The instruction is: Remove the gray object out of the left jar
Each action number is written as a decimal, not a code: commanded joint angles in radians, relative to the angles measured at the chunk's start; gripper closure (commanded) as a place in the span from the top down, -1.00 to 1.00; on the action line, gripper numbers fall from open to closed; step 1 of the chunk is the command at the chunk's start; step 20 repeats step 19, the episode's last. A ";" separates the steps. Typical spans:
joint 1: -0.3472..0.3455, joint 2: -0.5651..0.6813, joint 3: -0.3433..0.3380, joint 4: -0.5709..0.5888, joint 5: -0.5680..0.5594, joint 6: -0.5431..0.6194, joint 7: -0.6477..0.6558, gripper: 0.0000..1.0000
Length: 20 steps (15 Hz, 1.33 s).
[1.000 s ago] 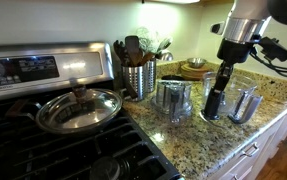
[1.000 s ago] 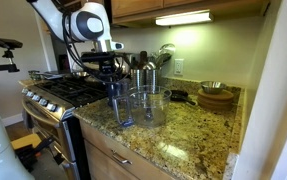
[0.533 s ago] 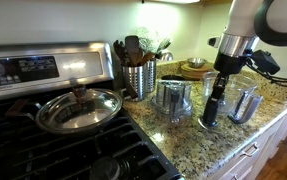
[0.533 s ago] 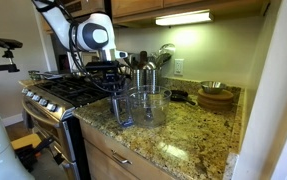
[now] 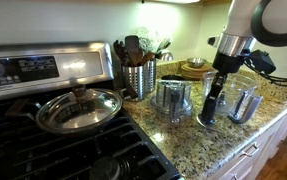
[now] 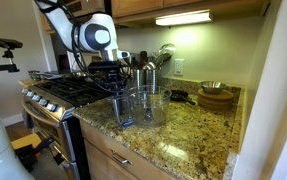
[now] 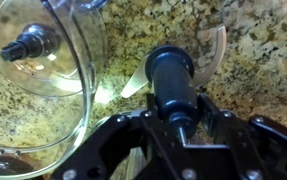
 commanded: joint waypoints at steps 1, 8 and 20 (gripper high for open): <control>-0.009 0.014 -0.003 0.015 -0.016 0.024 0.012 0.52; -0.012 -0.044 -0.004 0.036 -0.016 -0.044 0.009 1.00; 0.000 -0.135 -0.015 0.072 -0.002 -0.132 0.002 1.00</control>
